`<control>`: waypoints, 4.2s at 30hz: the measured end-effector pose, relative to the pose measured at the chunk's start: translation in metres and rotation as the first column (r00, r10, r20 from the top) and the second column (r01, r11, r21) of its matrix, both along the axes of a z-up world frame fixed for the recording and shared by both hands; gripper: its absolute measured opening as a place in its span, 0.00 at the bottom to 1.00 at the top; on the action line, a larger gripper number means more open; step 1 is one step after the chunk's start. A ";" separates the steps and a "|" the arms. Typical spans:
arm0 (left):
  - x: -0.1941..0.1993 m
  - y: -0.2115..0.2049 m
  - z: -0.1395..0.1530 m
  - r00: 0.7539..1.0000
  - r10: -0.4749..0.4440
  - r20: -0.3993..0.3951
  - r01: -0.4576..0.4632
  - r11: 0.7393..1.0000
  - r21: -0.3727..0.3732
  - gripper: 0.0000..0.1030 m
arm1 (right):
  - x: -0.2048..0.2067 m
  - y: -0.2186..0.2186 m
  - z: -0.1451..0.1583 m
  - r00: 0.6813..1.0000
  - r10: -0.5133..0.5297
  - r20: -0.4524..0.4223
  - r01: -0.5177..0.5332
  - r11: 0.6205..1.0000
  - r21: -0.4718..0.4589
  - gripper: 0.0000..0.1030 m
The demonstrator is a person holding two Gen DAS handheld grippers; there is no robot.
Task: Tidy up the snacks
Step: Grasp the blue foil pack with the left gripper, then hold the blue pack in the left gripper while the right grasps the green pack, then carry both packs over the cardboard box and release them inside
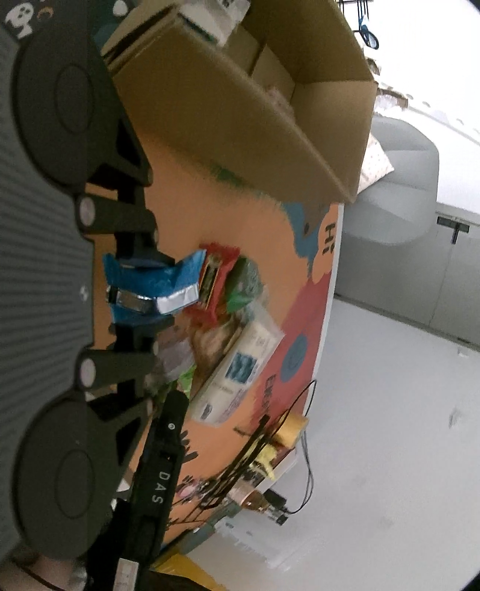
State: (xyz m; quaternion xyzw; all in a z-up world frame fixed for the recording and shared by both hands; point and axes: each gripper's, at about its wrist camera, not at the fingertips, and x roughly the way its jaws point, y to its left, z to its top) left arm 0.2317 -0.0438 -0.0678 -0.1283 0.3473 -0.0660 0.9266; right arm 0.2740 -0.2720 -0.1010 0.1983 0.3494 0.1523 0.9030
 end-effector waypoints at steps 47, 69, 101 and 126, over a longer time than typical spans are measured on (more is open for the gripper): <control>-0.020 0.024 0.015 0.996 0.064 0.056 -0.062 0.998 -0.033 0.24 | -0.006 0.025 0.002 0.994 0.109 0.024 -0.108 0.993 -0.051 0.63; -0.031 0.034 0.032 0.993 0.071 0.098 -0.068 0.997 -0.034 0.24 | -0.021 0.031 0.013 0.994 0.089 0.067 -0.081 0.991 -0.110 0.22; -0.055 0.110 0.086 0.951 0.212 0.223 -0.219 0.976 0.005 0.24 | -0.033 0.113 0.104 0.925 0.250 0.286 -0.231 0.968 -0.099 0.22; -0.058 0.171 0.073 0.922 0.344 0.179 -0.339 0.939 -0.060 0.71 | -0.017 0.190 0.111 0.882 0.376 0.283 -0.371 0.926 -0.071 0.22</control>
